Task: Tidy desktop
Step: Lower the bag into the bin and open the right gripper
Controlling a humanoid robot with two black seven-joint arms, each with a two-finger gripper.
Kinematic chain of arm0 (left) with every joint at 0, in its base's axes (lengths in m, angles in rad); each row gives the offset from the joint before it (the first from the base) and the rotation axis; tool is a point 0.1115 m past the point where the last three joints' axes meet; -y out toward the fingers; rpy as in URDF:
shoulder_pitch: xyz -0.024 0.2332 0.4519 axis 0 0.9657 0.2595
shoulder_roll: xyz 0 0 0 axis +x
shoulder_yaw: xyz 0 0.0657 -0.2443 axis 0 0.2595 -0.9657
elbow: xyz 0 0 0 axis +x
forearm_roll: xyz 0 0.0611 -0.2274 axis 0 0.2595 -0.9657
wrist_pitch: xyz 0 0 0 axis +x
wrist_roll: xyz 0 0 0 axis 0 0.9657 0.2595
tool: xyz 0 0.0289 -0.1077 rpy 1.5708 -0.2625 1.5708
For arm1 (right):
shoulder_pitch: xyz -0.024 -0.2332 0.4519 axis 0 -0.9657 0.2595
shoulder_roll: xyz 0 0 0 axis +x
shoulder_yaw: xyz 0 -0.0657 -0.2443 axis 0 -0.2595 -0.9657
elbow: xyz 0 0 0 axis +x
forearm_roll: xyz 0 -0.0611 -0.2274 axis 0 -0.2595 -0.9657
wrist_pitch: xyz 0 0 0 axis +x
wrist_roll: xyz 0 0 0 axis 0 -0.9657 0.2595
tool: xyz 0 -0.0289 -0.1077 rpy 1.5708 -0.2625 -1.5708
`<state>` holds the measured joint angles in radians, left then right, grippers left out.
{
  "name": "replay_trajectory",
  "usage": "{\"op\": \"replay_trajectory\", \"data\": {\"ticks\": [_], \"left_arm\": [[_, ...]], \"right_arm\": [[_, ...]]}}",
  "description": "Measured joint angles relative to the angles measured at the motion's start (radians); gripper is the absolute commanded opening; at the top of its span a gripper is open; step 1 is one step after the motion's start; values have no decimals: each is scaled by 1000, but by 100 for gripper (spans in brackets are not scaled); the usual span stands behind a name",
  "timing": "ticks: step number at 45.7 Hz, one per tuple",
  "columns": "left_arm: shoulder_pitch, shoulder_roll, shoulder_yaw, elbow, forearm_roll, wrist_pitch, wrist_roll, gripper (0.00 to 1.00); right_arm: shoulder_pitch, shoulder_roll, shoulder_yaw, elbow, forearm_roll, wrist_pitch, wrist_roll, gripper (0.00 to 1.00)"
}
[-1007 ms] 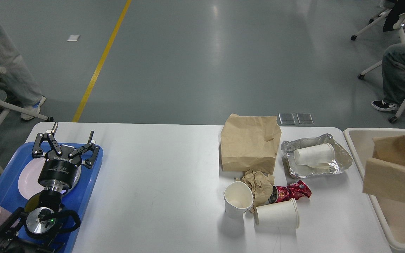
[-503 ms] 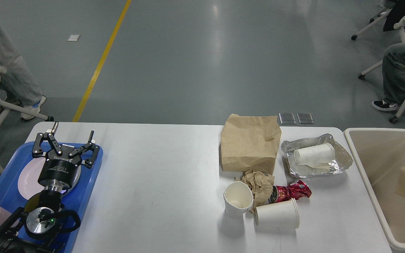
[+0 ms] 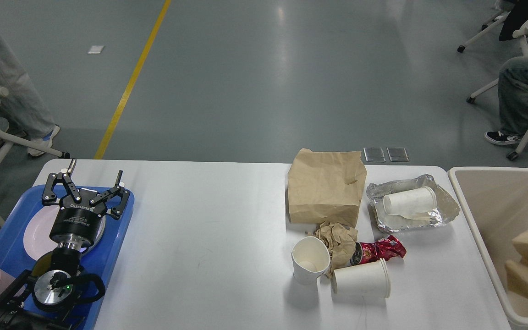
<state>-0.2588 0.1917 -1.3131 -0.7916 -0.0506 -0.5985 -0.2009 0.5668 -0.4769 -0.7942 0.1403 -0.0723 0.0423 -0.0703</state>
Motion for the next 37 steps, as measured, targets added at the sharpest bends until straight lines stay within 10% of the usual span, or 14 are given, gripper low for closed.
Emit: {"op": "replay_trajectory", "data": {"ticks": [28, 35, 37], "left_arm": [[0, 0, 0, 0, 0, 0, 0, 96], [0, 0, 0, 0, 0, 0, 0, 96], [0, 0, 0, 0, 0, 0, 0, 96]], "right_arm": [[-5, 63, 21, 7, 0, -39, 1, 0], [-5, 63, 39, 4, 0, -43, 2, 60], [-5, 63, 39, 2, -1, -53, 3, 93]]}}
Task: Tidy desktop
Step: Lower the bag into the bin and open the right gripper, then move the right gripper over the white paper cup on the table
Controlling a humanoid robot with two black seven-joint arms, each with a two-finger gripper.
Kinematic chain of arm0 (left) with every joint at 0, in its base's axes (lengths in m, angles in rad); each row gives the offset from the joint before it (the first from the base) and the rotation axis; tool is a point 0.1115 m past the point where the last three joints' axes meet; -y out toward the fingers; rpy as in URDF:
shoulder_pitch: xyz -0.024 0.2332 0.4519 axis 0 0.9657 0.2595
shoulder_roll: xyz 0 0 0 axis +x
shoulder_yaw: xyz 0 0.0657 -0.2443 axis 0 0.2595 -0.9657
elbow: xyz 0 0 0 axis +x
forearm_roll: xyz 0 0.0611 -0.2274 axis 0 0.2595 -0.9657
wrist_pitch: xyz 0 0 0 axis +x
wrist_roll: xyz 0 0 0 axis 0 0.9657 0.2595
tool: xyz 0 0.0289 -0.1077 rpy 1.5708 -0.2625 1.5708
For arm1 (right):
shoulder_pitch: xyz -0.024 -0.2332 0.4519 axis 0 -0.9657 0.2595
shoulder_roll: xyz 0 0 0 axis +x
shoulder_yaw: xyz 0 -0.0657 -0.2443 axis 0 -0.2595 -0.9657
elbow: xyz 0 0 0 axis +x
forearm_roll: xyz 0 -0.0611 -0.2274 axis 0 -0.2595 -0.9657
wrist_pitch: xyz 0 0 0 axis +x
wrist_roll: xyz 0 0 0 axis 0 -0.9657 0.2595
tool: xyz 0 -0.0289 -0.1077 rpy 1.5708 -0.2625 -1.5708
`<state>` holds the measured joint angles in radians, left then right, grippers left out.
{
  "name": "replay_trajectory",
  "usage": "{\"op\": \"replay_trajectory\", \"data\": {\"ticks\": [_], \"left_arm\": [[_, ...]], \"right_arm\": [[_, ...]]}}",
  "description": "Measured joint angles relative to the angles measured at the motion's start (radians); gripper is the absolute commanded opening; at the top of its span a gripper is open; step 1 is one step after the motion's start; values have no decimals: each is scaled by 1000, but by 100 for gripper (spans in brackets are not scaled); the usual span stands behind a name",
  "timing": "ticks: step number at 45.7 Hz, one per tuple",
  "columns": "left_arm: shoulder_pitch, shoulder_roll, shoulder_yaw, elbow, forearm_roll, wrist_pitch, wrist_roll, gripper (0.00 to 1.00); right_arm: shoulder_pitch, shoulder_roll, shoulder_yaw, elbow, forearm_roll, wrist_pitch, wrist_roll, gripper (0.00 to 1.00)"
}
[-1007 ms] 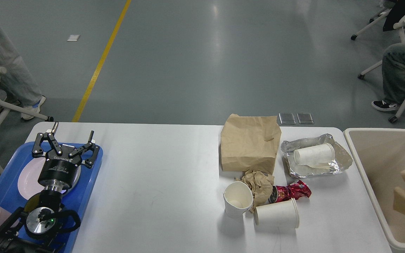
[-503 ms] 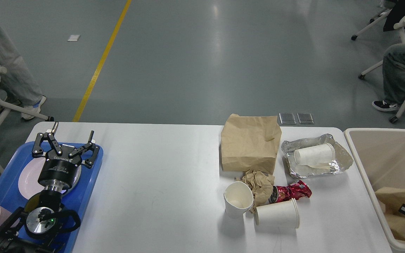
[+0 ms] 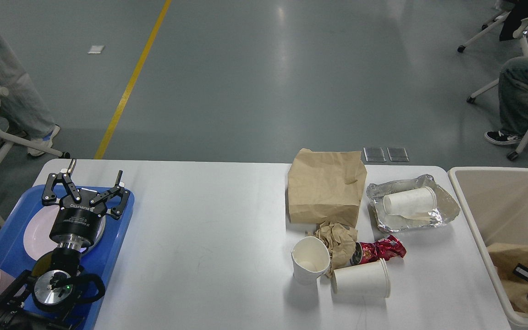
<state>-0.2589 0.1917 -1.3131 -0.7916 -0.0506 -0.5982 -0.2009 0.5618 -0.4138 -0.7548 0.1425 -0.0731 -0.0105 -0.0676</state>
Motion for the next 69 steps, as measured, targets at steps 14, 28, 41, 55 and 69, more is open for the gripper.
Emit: {"op": "replay_trajectory", "data": {"ticks": [14, 28, 41, 55, 69], "left_arm": [[0, 0, 0, 0, 0, 0, 0, 96], [1, 0, 0, 0, 0, 0, 0, 96], [0, 0, 0, 0, 0, 0, 0, 96], [0, 0, 0, 0, 0, 0, 0, 96], [0, 0, 0, 0, 0, 0, 0, 96]], "right_arm": [[1, -5, -1, 6, 0, -64, 5, 100], [27, -29, 2, 55, -4, -56, 2, 100], [269, -206, -24, 423, -123, -41, -61, 100], [824, -303, -285, 922, -205, 241, -283, 100], [1319, -154, -410, 1163, -198, 678, -301, 100]]}}
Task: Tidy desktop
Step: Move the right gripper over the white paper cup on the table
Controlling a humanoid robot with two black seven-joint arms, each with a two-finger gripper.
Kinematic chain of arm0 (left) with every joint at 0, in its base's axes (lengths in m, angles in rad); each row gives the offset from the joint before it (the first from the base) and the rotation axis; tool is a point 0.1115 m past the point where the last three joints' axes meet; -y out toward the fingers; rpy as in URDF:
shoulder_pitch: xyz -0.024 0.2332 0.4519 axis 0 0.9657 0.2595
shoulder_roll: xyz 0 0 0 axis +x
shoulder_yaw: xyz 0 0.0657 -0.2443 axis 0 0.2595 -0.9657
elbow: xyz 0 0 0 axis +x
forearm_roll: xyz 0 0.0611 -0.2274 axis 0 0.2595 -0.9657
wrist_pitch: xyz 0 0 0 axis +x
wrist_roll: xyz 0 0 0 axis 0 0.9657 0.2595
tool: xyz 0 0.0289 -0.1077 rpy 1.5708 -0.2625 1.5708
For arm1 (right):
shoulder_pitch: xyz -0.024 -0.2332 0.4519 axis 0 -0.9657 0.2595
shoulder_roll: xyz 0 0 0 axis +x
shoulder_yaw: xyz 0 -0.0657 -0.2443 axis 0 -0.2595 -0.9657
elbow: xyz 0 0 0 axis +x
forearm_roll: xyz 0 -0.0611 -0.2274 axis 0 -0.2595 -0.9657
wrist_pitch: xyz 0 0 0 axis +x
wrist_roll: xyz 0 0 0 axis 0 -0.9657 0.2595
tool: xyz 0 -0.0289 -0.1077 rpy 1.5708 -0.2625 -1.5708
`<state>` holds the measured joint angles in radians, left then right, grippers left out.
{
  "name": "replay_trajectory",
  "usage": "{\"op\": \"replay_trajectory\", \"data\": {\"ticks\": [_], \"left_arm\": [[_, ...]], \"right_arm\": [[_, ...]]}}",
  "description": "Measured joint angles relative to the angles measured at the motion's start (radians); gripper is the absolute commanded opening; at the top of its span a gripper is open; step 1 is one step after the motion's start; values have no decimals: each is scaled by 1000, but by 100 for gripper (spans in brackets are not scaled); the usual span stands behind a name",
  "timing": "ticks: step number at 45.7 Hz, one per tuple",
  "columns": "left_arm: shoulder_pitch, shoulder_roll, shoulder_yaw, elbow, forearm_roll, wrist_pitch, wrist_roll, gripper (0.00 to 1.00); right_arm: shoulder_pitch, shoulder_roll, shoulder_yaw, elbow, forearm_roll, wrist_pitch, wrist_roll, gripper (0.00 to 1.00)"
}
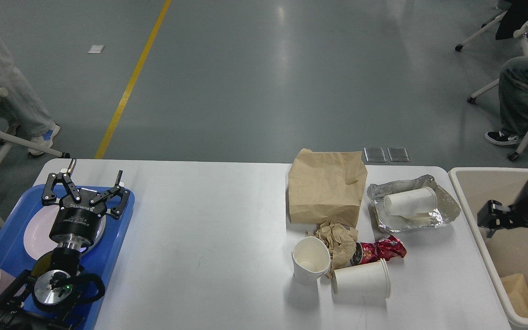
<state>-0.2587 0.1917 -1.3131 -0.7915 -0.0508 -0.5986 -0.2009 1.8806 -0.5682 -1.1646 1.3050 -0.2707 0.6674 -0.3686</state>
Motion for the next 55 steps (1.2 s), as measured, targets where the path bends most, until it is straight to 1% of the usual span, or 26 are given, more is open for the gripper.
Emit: {"op": "replay_trajectory", "data": {"ticks": [3, 5, 10, 16, 19, 22, 23, 27, 28, 30, 32, 35, 39, 42, 43, 45, 48, 51, 55], "left_arm": [[0, 0, 0, 0, 0, 0, 0, 96], [0, 0, 0, 0, 0, 0, 0, 96], [1, 0, 0, 0, 0, 0, 0, 96], [1, 0, 0, 0, 0, 0, 0, 96], [1, 0, 0, 0, 0, 0, 0, 96], [1, 0, 0, 0, 0, 0, 0, 96], [1, 0, 0, 0, 0, 0, 0, 96], [1, 0, 0, 0, 0, 0, 0, 96], [1, 0, 0, 0, 0, 0, 0, 96], [1, 0, 0, 0, 0, 0, 0, 96], [1, 0, 0, 0, 0, 0, 0, 96], [0, 0, 1, 0, 0, 0, 0, 96], [0, 0, 1, 0, 0, 0, 0, 96], [0, 0, 1, 0, 0, 0, 0, 96], [0, 0, 1, 0, 0, 0, 0, 96], [0, 0, 1, 0, 0, 0, 0, 96], [1, 0, 1, 0, 0, 0, 0, 96], [1, 0, 1, 0, 0, 0, 0, 96], [1, 0, 1, 0, 0, 0, 0, 96]], "right_arm": [[90, 69, -31, 69, 3, 24, 3, 100], [147, 93, -44, 109, 5, 26, 6, 100], [298, 130, -60, 212, 29, 27, 10, 100], [489, 175, -62, 325, 153, 23, 11, 99], [548, 193, -45, 367, 195, 8, 19, 99], [586, 242, -29, 393, 211, -16, 70, 99], [592, 263, -29, 397, 213, -23, 97, 99], [604, 345, -61, 404, 212, -38, 235, 99], [606, 357, -70, 404, 211, -39, 258, 99], [607, 377, -85, 405, 206, -41, 291, 99], [607, 387, -92, 405, 198, -41, 304, 99], [602, 392, -95, 404, 180, -41, 305, 99], [592, 394, -92, 402, 161, -41, 288, 99], [585, 395, -84, 402, 154, -41, 258, 99], [575, 395, -71, 400, 151, -42, 230, 99], [562, 394, -52, 397, 150, -45, 204, 100], [532, 391, -16, 390, 149, -54, 174, 100], [503, 386, 25, 385, 149, -70, 160, 100], [459, 381, 95, 380, 150, -96, 156, 100]]}}
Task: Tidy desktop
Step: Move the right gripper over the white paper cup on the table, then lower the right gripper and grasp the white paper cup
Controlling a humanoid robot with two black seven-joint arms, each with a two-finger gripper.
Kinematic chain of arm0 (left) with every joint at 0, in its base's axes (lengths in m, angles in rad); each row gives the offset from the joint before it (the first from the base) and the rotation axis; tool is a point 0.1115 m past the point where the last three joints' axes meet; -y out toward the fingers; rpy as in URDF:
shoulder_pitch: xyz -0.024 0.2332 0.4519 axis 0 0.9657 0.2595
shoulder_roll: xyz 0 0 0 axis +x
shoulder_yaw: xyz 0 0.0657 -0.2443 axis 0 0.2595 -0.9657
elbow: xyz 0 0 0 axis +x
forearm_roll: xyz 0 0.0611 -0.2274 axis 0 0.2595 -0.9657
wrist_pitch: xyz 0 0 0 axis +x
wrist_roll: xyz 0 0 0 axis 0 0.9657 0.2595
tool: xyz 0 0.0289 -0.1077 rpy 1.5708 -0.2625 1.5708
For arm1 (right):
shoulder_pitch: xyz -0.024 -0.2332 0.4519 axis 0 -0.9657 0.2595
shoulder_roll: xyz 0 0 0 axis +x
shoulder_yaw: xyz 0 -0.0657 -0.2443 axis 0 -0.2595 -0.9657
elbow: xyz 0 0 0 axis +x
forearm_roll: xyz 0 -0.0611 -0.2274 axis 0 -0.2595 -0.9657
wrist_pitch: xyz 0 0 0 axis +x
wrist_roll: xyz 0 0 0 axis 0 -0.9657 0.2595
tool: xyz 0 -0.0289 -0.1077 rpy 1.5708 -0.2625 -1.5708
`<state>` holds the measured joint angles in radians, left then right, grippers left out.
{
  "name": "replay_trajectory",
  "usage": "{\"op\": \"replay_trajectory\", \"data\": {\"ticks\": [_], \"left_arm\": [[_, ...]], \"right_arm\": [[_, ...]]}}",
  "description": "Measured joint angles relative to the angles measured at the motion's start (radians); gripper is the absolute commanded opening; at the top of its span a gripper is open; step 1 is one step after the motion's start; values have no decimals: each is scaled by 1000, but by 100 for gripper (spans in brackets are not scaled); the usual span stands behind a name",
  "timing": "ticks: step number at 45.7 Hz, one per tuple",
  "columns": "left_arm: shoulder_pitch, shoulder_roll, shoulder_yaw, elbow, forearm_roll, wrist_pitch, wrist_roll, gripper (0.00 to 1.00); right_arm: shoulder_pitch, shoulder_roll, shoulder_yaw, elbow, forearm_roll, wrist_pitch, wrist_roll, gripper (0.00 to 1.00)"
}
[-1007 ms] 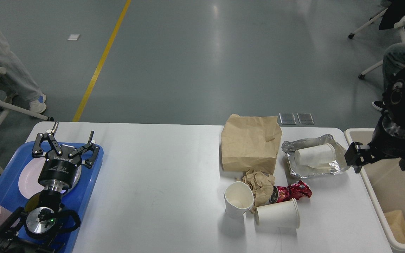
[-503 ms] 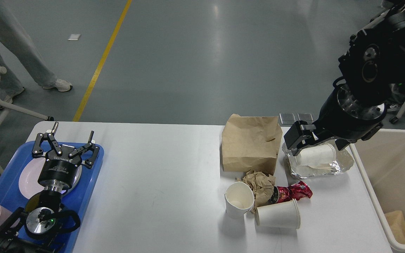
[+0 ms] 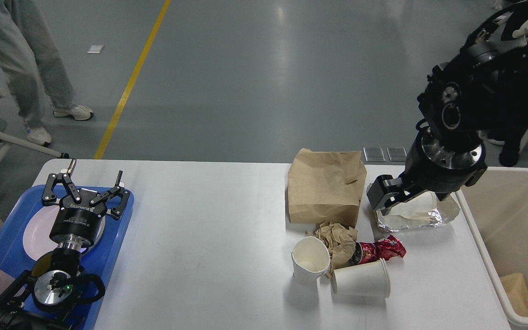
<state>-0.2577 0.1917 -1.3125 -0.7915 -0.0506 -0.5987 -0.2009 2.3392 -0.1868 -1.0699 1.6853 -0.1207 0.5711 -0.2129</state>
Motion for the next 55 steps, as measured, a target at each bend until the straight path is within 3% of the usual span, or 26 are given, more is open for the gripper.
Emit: {"op": "replay_trajectory", "data": {"ticks": [9, 22, 33, 39, 43, 50, 53, 55], "left_arm": [[0, 0, 0, 0, 0, -1, 0, 96], [0, 0, 0, 0, 0, -1, 1, 96], [0, 0, 0, 0, 0, -1, 1, 96], [0, 0, -1, 0, 0, -1, 0, 96], [0, 0, -2, 0, 0, -1, 0, 96], [0, -1, -2, 0, 0, -1, 0, 96], [0, -1, -2, 0, 0, -1, 0, 96], [0, -1, -2, 0, 0, -1, 0, 96]], "right_arm": [[-176, 30, 137, -52, 1, -105, -14, 99], [-445, 187, 150, -290, 2, -175, -29, 99], [-638, 242, 139, -466, -1, -195, -31, 97], [-716, 262, 132, -525, -11, -195, -31, 87], [-738, 271, 131, -532, -22, -195, -31, 71], [-769, 278, 131, -536, -26, -223, -31, 65], [-778, 284, 131, -537, -26, -251, -31, 56], [-783, 287, 131, -537, -24, -267, -31, 43]]}}
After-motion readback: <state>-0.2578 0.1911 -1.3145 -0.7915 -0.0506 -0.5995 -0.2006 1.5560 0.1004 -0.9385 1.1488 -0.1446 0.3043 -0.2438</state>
